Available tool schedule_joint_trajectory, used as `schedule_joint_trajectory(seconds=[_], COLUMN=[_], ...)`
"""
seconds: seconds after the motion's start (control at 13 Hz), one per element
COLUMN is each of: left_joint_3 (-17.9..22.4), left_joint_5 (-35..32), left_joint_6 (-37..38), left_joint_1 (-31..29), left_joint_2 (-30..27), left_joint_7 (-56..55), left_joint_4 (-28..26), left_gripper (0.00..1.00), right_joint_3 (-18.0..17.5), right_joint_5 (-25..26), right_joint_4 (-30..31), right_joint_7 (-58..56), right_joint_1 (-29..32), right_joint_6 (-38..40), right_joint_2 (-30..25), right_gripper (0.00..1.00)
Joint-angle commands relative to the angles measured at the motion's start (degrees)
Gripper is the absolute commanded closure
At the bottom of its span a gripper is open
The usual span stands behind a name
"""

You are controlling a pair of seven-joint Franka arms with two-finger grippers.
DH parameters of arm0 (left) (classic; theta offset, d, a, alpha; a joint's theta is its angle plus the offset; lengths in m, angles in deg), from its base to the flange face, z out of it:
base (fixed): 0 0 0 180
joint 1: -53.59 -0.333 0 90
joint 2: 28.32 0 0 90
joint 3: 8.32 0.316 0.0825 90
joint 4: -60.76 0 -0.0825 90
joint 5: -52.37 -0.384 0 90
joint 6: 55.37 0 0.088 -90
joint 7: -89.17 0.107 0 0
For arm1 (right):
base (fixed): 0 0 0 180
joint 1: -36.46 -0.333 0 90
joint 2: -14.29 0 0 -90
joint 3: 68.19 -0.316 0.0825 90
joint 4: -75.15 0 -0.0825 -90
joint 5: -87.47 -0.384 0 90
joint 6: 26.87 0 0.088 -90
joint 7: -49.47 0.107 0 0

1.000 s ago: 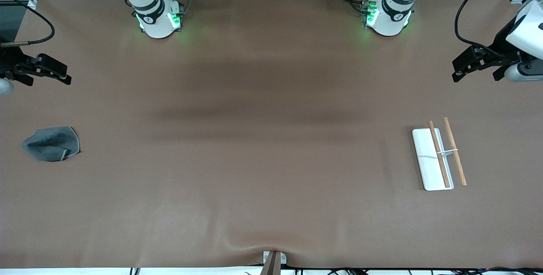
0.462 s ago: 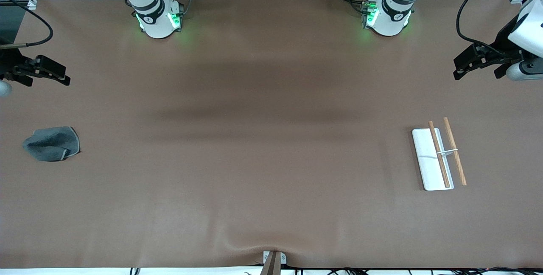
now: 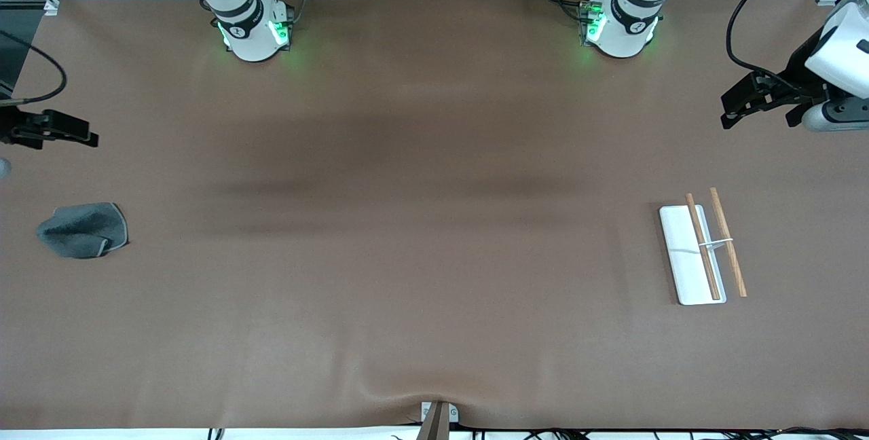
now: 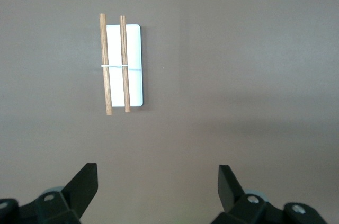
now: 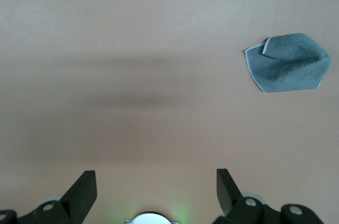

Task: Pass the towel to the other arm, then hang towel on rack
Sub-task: 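Move the right gripper toward the grey towel and lower it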

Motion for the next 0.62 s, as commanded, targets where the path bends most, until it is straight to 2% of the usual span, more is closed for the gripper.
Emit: schedule_joint_trajectory(seconds=[0.0, 0.31, 0.54], left_joint_3=[-0.23, -0.32, -0.32], left_joint_5=[-0.05, -0.05, -0.05], left_joint_6=[1.01, 1.01, 1.01], left_joint_1=[-0.17, -0.26, -0.26], left_joint_2=[0.05, -0.04, -0.22], left_joint_7=[0.49, 0.49, 0.49], left_joint_4=[0.21, -0.32, -0.76], left_gripper=[0.0, 0.0, 0.0], right_joint_3=[-0.38, -0.29, -0.38], right_joint_5=[-0.46, -0.11, -0.2], right_joint_4=[-0.88, -0.88, -0.97], right_joint_7=[-4.57, -11.67, -14.16], right_joint_1=[3.6, 7.91, 8.98], right_joint_6=[0.87, 0.34, -0.62], right_joint_2=[1.54, 4.26, 5.06], right_gripper=[0.0, 0.0, 0.0])
